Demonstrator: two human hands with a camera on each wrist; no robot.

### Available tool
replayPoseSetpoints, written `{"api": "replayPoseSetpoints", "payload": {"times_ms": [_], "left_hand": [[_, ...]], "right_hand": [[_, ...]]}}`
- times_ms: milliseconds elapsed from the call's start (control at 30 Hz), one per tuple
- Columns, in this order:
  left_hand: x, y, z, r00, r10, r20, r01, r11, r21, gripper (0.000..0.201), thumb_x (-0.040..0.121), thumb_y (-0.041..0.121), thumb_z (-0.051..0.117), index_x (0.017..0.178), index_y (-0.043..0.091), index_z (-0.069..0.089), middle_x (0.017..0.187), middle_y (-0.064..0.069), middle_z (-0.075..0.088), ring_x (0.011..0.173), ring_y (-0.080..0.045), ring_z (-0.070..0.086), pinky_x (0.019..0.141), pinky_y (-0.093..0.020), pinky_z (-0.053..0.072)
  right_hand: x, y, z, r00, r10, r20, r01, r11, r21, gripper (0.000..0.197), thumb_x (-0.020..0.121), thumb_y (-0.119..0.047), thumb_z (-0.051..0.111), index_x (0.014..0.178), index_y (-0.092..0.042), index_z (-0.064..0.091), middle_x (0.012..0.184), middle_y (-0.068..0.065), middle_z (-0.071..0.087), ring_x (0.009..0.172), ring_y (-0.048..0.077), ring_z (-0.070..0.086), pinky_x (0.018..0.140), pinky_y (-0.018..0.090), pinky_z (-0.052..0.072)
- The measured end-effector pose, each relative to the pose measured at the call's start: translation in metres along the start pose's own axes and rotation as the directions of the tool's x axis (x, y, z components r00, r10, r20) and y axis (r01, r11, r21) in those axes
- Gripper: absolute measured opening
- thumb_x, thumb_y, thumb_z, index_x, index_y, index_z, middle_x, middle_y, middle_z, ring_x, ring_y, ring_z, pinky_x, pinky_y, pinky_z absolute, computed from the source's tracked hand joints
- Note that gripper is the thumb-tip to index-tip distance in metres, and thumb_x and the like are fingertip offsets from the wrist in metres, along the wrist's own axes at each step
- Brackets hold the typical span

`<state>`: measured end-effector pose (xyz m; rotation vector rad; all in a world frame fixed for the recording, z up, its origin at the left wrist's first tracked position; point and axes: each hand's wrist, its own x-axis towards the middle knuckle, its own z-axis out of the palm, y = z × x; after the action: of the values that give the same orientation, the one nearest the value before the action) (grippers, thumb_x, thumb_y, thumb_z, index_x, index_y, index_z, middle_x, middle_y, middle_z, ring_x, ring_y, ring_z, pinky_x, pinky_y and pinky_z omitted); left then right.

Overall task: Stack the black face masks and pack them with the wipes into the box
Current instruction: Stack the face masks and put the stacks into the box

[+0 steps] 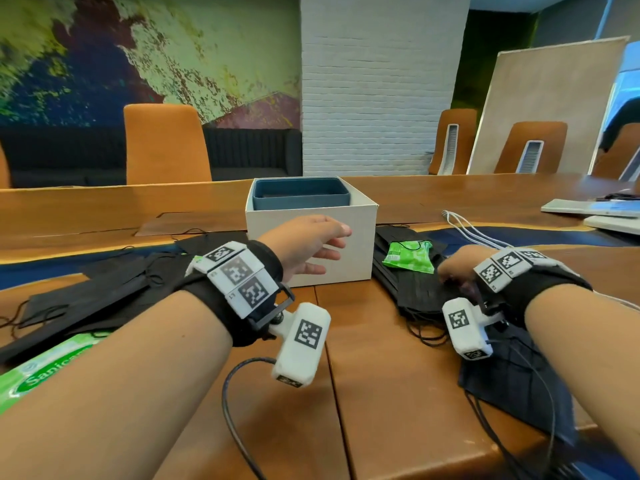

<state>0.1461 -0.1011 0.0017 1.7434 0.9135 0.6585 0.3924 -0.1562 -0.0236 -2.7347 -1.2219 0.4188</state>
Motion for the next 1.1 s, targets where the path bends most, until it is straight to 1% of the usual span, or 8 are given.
{"api": "replayPoseSetpoints", "payload": {"times_ms": [100,300,367,533,667,800,967,1100], "left_hand": [[0.0,-0.005,-0.001,0.999,-0.032,-0.015,0.032,0.998,-0.048,0.027,0.095,0.031,0.052,0.117,0.016,0.057,0.107,-0.005,0.061,0.101,-0.02,0.059,0.094,-0.04,0.05],[-0.001,-0.015,0.0,0.996,-0.087,0.001,0.085,0.977,-0.195,0.03,0.096,0.031,0.05,0.122,0.016,0.054,0.112,-0.007,0.059,0.103,-0.021,0.059,0.087,-0.037,0.051],[-0.001,-0.02,0.002,0.994,-0.111,0.014,0.111,0.965,-0.238,0.035,0.096,0.032,0.051,0.126,0.016,0.051,0.113,-0.009,0.058,0.103,-0.023,0.06,0.086,-0.038,0.051],[-0.001,-0.028,-0.004,0.98,-0.151,0.131,0.195,0.863,-0.466,0.049,0.093,0.055,0.043,0.123,0.018,0.052,0.119,-0.013,0.061,0.109,-0.029,0.06,0.094,-0.048,0.049],[-0.007,-0.027,-0.022,0.998,-0.055,-0.012,0.037,0.802,-0.596,0.038,0.096,0.047,0.043,0.115,0.019,0.06,0.106,-0.004,0.07,0.096,-0.019,0.065,0.079,-0.038,0.054],[-0.01,-0.032,-0.062,0.97,0.017,-0.244,-0.161,0.797,-0.583,0.026,0.097,0.022,0.05,0.122,0.015,0.055,0.11,-0.009,0.069,0.098,-0.023,0.066,0.084,-0.039,0.055],[-0.019,-0.049,-0.113,0.93,-0.061,-0.362,-0.21,0.721,-0.661,0.041,0.094,0.027,0.054,0.131,0.009,0.053,0.108,-0.011,0.07,0.087,-0.022,0.071,0.064,-0.035,0.058],[-0.022,-0.072,-0.138,0.921,-0.146,-0.361,-0.154,0.715,-0.682,0.042,0.093,0.035,0.054,0.126,0.008,0.057,0.105,-0.012,0.071,0.092,-0.027,0.068,0.073,-0.04,0.054]], "right_hand": [[-0.007,-0.01,-0.013,0.996,-0.063,-0.062,0.075,0.974,0.212,0.029,0.091,-0.015,0.051,0.064,-0.01,0.045,0.064,0.005,0.048,0.055,0.017,0.046,0.045,0.02,0.036],[-0.033,-0.03,-0.029,0.956,-0.189,-0.225,0.268,0.873,0.407,0.018,0.084,-0.015,0.054,0.068,-0.009,0.05,0.063,0.008,0.048,0.048,0.02,0.044,0.042,0.02,0.037],[-0.048,-0.042,-0.032,0.911,-0.306,-0.276,0.409,0.756,0.512,0.019,0.084,-0.013,0.057,0.067,-0.012,0.05,0.072,0.009,0.051,0.061,0.02,0.049,0.056,0.026,0.043],[-0.086,-0.082,-0.022,0.727,-0.547,-0.415,0.67,0.433,0.603,0.026,0.082,-0.005,0.064,0.076,-0.019,0.043,0.073,0.007,0.051,0.066,0.016,0.048,0.057,0.024,0.041],[-0.089,-0.106,-0.012,0.66,-0.576,-0.482,0.735,0.365,0.571,0.028,0.084,-0.013,0.068,0.085,-0.021,0.042,0.079,0.004,0.059,0.076,0.017,0.059,0.073,0.035,0.053],[-0.083,-0.131,-0.005,0.674,-0.49,-0.552,0.715,0.247,0.654,0.018,0.092,-0.022,0.058,0.076,-0.018,0.048,0.086,0.006,0.062,0.088,0.021,0.064,0.072,0.033,0.056],[-0.079,-0.177,0.001,0.74,-0.431,-0.517,0.59,0.047,0.806,0.018,0.089,-0.012,0.05,0.072,-0.017,0.051,0.079,0.003,0.061,0.081,0.016,0.061,0.065,0.027,0.053],[-0.082,-0.22,0.021,0.776,-0.452,-0.439,0.473,-0.041,0.88,0.016,0.089,-0.008,0.045,0.075,-0.015,0.051,0.076,0.002,0.057,0.07,0.011,0.055,0.063,0.027,0.049]]}}
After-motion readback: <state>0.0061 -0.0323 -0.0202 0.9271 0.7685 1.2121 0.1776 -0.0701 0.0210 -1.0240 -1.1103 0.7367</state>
